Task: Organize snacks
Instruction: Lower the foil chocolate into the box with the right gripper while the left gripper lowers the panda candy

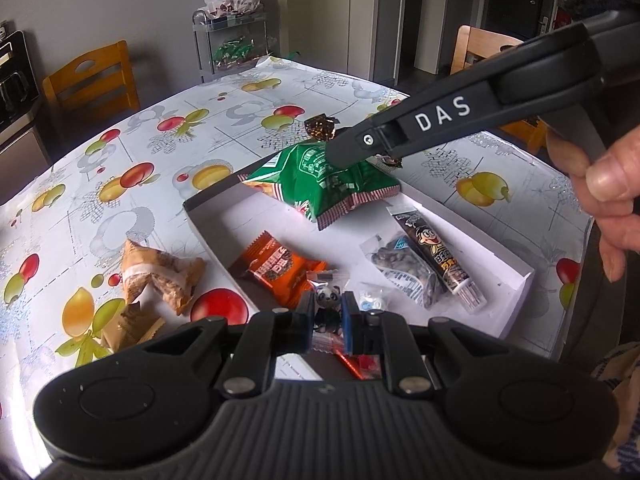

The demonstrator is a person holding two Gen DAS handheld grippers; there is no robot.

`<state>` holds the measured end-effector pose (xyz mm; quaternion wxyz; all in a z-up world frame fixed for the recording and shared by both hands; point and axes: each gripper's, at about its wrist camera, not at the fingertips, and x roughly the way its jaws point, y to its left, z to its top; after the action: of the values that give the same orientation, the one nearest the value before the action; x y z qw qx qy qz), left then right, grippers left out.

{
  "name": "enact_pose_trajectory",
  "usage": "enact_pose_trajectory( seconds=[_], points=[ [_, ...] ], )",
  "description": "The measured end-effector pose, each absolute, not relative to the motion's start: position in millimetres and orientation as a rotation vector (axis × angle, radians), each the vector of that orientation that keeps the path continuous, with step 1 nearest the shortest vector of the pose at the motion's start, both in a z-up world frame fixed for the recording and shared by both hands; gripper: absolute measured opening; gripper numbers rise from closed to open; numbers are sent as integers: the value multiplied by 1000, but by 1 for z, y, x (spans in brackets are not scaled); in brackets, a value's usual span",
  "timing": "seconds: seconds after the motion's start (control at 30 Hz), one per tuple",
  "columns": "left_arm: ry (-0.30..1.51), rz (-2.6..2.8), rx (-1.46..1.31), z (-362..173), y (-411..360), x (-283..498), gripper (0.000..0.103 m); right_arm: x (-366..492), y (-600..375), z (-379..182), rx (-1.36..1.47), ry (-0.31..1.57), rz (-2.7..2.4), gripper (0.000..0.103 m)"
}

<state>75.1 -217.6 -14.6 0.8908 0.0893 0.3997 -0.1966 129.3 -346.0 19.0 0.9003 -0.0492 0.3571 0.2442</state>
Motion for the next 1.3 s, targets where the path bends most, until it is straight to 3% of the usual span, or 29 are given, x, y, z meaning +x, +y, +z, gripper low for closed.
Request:
enact_pose_trajectory(
  seconds=[1.3],
  points=[
    [868,-464,184,-27,-239,97,11,145,-364,-4,-120,822,477,25]
  ],
)
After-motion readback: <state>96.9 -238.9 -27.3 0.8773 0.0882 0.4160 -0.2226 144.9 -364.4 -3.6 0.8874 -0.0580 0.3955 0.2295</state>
